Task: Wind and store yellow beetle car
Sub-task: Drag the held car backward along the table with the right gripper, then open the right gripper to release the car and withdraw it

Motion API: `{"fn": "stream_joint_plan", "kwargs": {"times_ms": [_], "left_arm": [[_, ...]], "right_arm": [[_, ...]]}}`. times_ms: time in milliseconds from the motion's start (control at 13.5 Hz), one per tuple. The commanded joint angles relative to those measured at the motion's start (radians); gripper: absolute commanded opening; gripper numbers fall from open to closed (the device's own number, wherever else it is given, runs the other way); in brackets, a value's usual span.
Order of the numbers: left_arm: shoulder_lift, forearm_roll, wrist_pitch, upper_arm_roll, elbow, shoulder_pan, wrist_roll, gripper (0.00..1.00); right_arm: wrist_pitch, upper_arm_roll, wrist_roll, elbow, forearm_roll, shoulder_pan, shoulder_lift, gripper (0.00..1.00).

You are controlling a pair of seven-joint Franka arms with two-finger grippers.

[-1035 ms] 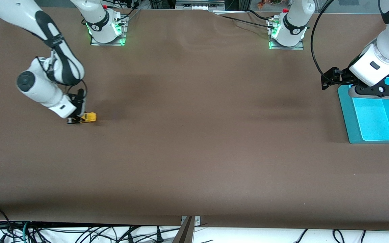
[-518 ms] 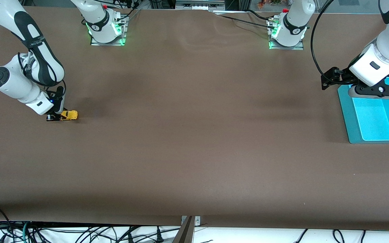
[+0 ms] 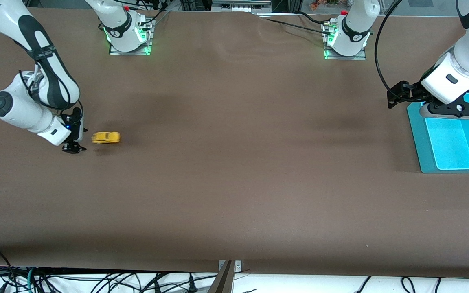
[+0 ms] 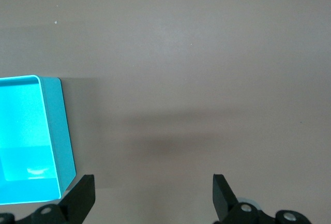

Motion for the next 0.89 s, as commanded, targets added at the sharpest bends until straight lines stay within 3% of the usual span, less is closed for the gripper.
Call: {"fn": "stream_joint_plan", "kwargs": {"times_ms": [0, 148, 518, 813], "left_arm": [[-0.005, -0.002, -0.018, 0.003, 0.012, 0.002, 0.027, 1.00], [-0.007, -0.002, -0.017, 0.003, 0.012, 0.002, 0.027, 1.00], [-0.007, -0.002, -0.017, 0.002, 0.012, 0.000, 0.029, 1.00], [-0.007, -0.002, -0.017, 0.002, 0.012, 0.000, 0.027, 1.00]], "right_arm": [[-0.148, 0.025, 0.023, 0.118, 0.013, -0.001, -0.017, 1.00], [-0.257, 0.028, 0.072, 0.177, 0.012, 0.004, -0.078, 1.00], [-0.430, 0.041, 0.458, 0.221, 0.019, 0.048, -0.325, 1.00], [-0.573, 0.039, 1.030, 0.241, 0.027, 0.086, -0.434, 1.00]]}}
